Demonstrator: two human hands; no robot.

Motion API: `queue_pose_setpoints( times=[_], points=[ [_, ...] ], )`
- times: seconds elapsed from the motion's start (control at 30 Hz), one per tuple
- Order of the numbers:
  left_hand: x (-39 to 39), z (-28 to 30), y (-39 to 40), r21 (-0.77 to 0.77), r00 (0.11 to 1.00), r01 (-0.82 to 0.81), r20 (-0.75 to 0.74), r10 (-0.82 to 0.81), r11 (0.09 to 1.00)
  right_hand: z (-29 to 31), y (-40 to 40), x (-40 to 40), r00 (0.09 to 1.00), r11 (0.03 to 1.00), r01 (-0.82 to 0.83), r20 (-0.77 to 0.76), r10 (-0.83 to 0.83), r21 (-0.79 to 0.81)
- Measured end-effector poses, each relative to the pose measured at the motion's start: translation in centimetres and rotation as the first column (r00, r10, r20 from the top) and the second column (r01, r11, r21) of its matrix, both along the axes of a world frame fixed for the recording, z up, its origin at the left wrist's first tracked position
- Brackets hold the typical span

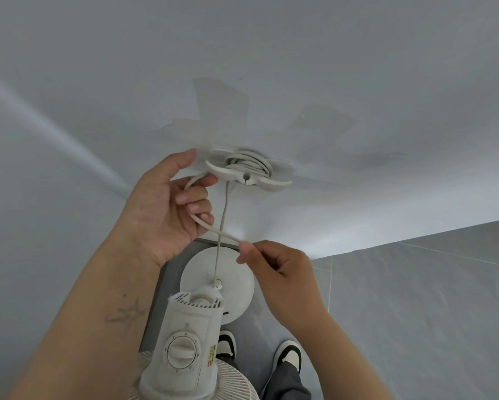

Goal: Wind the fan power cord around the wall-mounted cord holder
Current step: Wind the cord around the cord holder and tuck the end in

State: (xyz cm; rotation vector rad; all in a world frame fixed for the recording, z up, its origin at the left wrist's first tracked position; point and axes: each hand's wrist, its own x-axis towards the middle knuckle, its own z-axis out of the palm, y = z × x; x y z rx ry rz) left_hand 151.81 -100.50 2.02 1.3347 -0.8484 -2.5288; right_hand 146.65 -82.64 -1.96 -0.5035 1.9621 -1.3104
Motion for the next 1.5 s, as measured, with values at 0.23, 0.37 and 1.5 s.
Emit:
queue_pose_setpoints(
  times=[0.23, 0.37, 1.5],
  points=[
    [-0.4, 0.5, 0.2, -0.335, 0.986, 0.045, 0.167, 0.012, 0.941, 1.8, -0.4, -0.2, 0.997, 0.999, -0.028, -0.076, 0.026, -0.032],
    [-0.5, 0.6, 0.7, -0.408, 0.977, 0.033, 0.208, 0.057, 0.912, 2.4, -0.2, -0.3, 0.993, 0.999, -0.031, -0.117, 0.027, -0.027],
    [-0.1, 1.9, 3.8, -0.859, 0.932, 0.315, 0.361, 0.041, 0.404, 5.3, 1.6, -2.6, 0.837, 0.85, 0.476, -0.18, -0.517, -0.226]
  ],
)
